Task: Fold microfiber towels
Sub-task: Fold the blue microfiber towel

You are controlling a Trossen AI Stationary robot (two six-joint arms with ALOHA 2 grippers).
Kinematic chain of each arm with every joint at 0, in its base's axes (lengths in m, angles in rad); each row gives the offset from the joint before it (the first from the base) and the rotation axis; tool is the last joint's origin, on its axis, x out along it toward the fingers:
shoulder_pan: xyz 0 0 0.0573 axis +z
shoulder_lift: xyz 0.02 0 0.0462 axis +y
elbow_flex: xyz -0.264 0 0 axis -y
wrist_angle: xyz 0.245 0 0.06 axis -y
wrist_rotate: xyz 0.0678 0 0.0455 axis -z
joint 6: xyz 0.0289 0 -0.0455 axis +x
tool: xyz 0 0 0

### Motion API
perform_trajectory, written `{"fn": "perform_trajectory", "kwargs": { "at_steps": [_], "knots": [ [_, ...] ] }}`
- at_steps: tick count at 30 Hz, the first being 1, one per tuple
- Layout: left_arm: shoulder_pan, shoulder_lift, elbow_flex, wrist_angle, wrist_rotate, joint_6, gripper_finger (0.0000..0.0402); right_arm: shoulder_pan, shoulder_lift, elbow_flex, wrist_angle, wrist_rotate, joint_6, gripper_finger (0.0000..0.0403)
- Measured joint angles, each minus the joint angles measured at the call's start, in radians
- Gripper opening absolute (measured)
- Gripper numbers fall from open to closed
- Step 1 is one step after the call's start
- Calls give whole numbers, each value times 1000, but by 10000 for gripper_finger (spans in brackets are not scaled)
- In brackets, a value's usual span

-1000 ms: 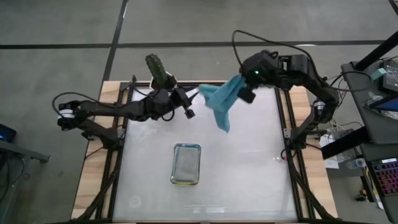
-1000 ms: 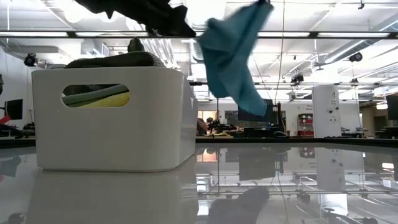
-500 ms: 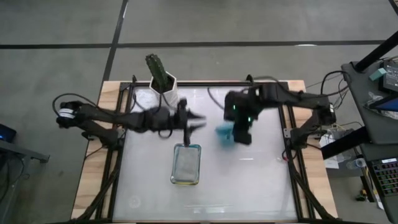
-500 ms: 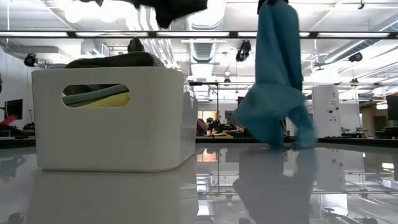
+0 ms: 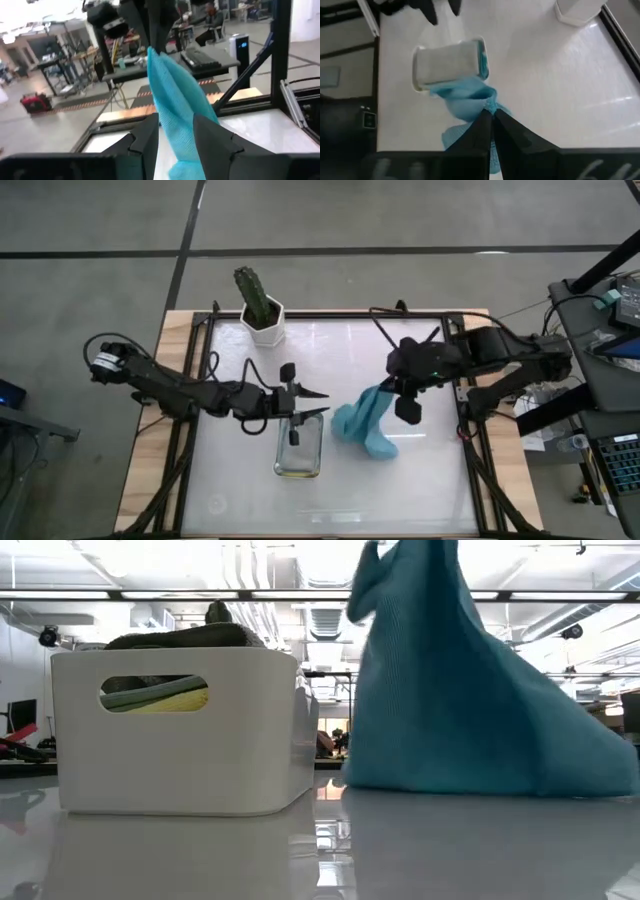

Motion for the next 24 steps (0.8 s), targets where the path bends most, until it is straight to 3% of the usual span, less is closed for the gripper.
{"fn": "perform_trajectory", "kwargs": {
  "at_steps": [8, 13, 17, 20, 24],
  "knots": [
    [67, 10, 1, 105, 39, 42, 172, -12, -14, 0, 71, 30, -56, 8],
    [94, 106, 1, 173, 79, 47, 228, -11, 1, -1, 70, 26, -75, 8],
    [101, 175, 4, 192, 146, 68, 239, -11, 2, 0, 69, 26, -89, 8],
    [100, 202, -1, 134, 161, 125, 240, -11, 2, 0, 68, 26, -91, 8],
    [96, 221, -3, -23, 163, 341, 240, -7, 2, 0, 62, 26, -99, 8]
  ]
}}
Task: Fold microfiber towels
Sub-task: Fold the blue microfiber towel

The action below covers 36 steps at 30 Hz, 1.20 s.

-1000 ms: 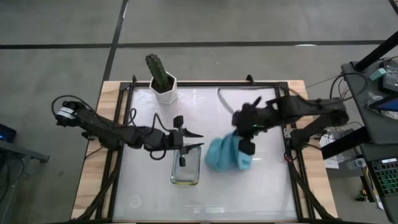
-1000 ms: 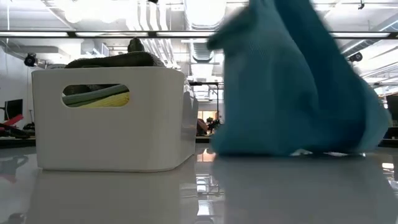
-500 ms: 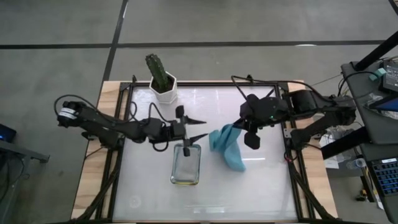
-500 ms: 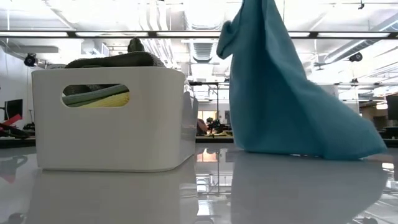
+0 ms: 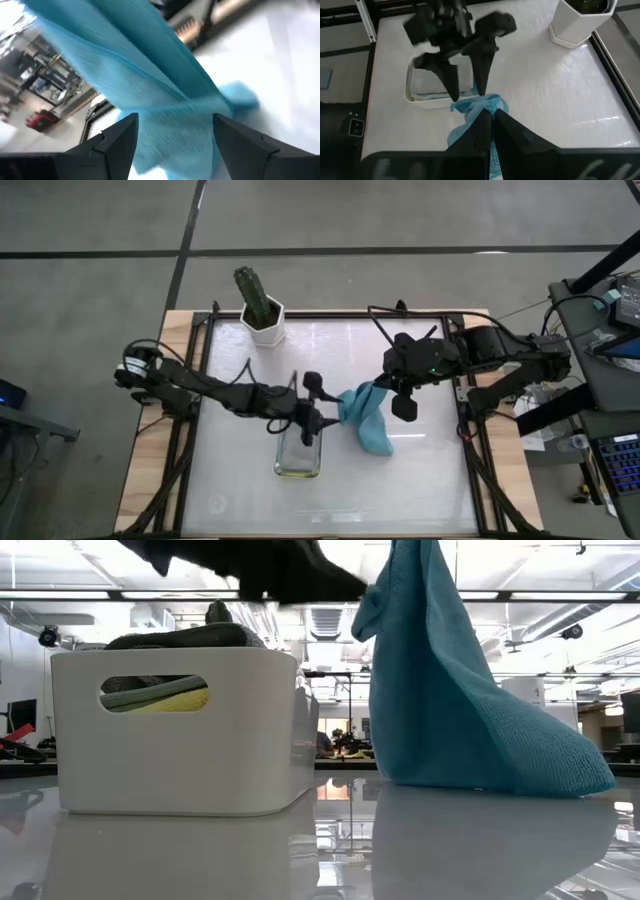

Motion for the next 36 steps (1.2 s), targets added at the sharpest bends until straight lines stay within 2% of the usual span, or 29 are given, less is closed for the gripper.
{"fn": "perform_trajectory", "kwargs": {
  "at_steps": [2, 6, 11, 17, 21, 26, 29, 34, 36],
  "knots": [
    [-2, 15, -3, -26, -20, 67, 240, 0, 0, 0, 0, 0, -5, 8],
    [-7, 41, -3, -8, -53, 92, 240, 0, 5, 0, 0, 0, -7, 8],
    [-15, 91, -3, 83, -216, 96, 240, 0, 14, 0, 0, 0, -31, 8],
    [-38, 119, 5, 164, -204, 99, 232, 0, 26, 0, 0, 0, -33, 8],
    [-63, 106, 4, 161, -204, 102, 175, 0, 26, 0, -1, 0, -29, 8],
    [-86, 61, 3, 159, -204, 134, 27, 1, 25, 0, -19, 0, -26, 8],
    [-102, 15, 4, 159, -240, 130, 12, 17, 24, -10, -23, -7, -25, 8],
    [-120, -91, 2, 151, -328, 103, 2, 60, 24, -58, -63, -196, -72, 8],
    [-120, -140, 4, 130, -330, 84, 2, 77, 21, -73, -77, -199, -92, 8]
  ]
}}
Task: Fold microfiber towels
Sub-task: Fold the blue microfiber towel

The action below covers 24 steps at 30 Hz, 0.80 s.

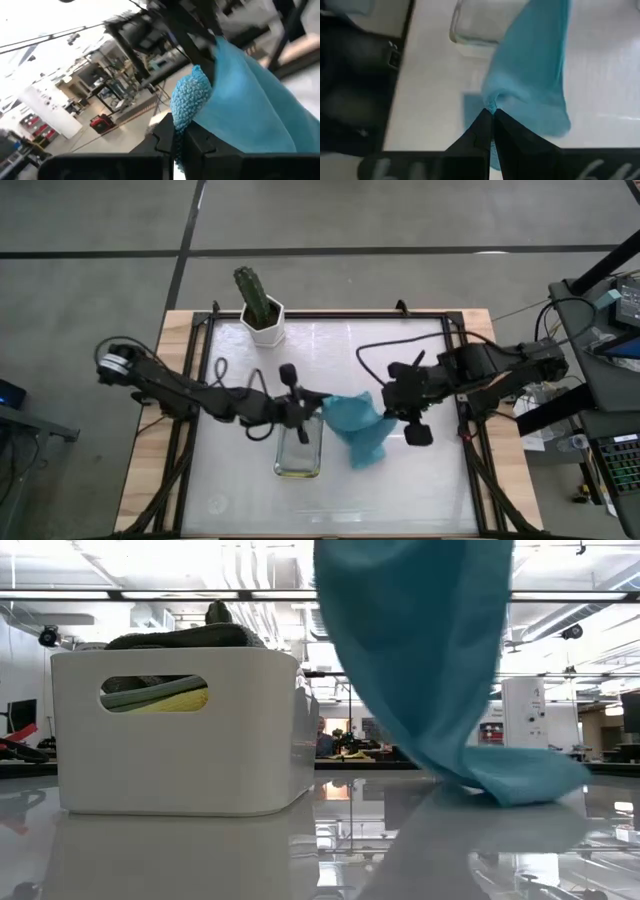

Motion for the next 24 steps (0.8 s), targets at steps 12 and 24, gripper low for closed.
{"fn": "perform_trajectory", "kwargs": {
  "at_steps": [12, 24],
  "knots": [
    [57, -159, -2, -13, -175, -91, 0, -32, -65, 1, -80, 602, -93, 8],
    [477, -188, 53, -9, 184, -79, 0, -255, -82, 2, 124, 1038, -432, 8]
  ]
}}
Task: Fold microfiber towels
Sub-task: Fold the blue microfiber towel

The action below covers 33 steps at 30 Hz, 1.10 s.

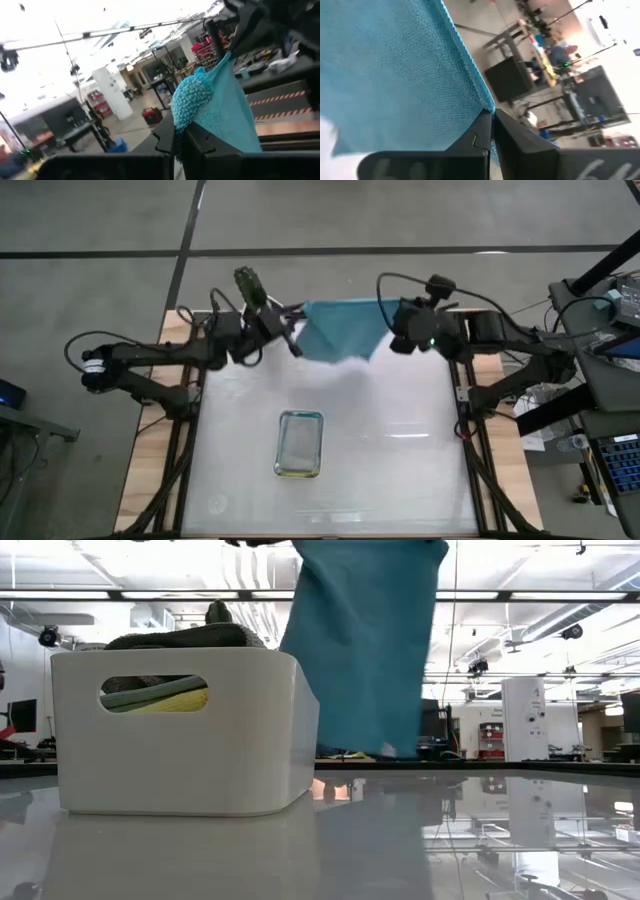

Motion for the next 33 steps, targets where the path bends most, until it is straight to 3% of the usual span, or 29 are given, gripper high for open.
{"fn": "perform_trajectory", "kwargs": {
  "at_steps": [6, 12, 17, 22, 26, 33],
  "knots": [
    [94, -6, -20, -30, 57, -7, 0, -56, -10, 0, 35, -66, -40, 8],
    [54, 0, -97, -182, 160, -61, 0, -48, -20, -31, -119, -337, 220, 8],
    [-13, 1, -210, -215, 191, -183, 0, 14, -24, -179, -176, -589, 467, 8],
    [-71, 1, -313, -224, 293, -265, 0, 130, -19, -390, -26, -839, 592, 8],
    [-112, 5, -355, -203, 310, -357, 0, 189, -19, -524, 160, -910, 645, 8],
    [-182, 31, -355, -216, 315, -445, 0, 184, -19, -650, 317, -1040, 639, 8]
  ]
}}
